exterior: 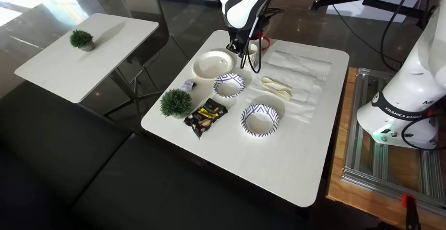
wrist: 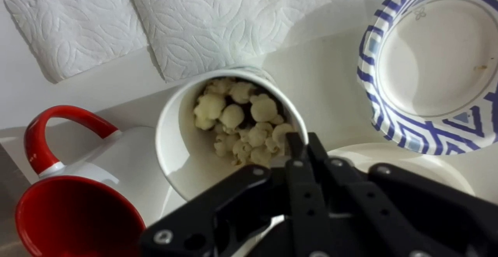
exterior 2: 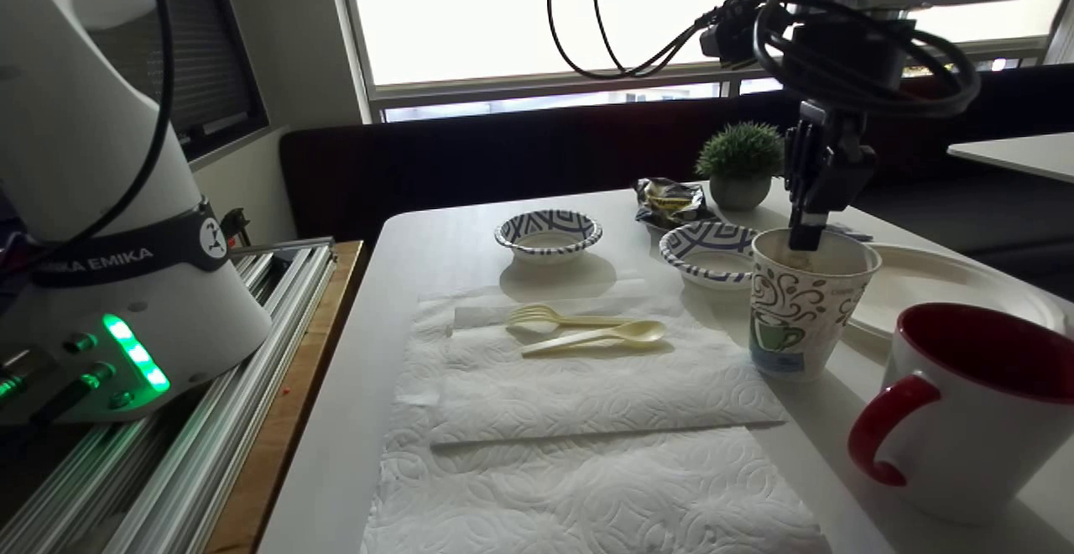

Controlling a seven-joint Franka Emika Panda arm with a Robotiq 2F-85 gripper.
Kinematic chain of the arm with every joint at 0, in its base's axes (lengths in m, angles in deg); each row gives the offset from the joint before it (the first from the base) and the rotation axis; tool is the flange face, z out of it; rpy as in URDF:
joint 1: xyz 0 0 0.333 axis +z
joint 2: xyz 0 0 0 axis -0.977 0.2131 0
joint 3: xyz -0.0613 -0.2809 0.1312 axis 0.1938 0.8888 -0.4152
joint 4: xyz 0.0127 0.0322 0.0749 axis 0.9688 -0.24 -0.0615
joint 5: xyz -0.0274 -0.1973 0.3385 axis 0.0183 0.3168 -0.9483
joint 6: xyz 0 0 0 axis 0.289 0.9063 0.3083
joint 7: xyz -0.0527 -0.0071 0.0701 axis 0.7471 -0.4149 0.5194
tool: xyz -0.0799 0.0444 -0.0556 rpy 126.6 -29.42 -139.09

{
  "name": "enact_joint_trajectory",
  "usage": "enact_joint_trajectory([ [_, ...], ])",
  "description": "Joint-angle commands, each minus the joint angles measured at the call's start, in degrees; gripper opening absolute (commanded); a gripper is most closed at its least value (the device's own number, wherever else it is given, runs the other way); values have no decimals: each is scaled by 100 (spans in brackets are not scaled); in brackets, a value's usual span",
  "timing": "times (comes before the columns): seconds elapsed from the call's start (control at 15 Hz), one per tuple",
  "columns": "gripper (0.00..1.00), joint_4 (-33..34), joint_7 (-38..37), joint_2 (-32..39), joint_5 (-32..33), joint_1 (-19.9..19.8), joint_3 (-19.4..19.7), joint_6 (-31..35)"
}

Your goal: Pour the contents from the cup onto the white plate

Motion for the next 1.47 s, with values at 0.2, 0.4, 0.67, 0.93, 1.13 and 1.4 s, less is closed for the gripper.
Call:
enact_joint_trajectory([
  [0.2, 1, -192, -591, -524, 353, 239, 194, -167],
  [0.4, 1, -198, -520, -924, -70, 112, 46, -309],
  [0.67, 1, 258, 710, -1126, -1712, -230, -326, -1035],
  [0.93, 1, 451, 942, -1121, -2032, -219, -291, -1511],
  [1.13, 4, 534, 984, -1103, -2065, -243, -285, -1616],
  [1.4, 1, 752, 1342, -641, -2487, -356, -326, -1376],
])
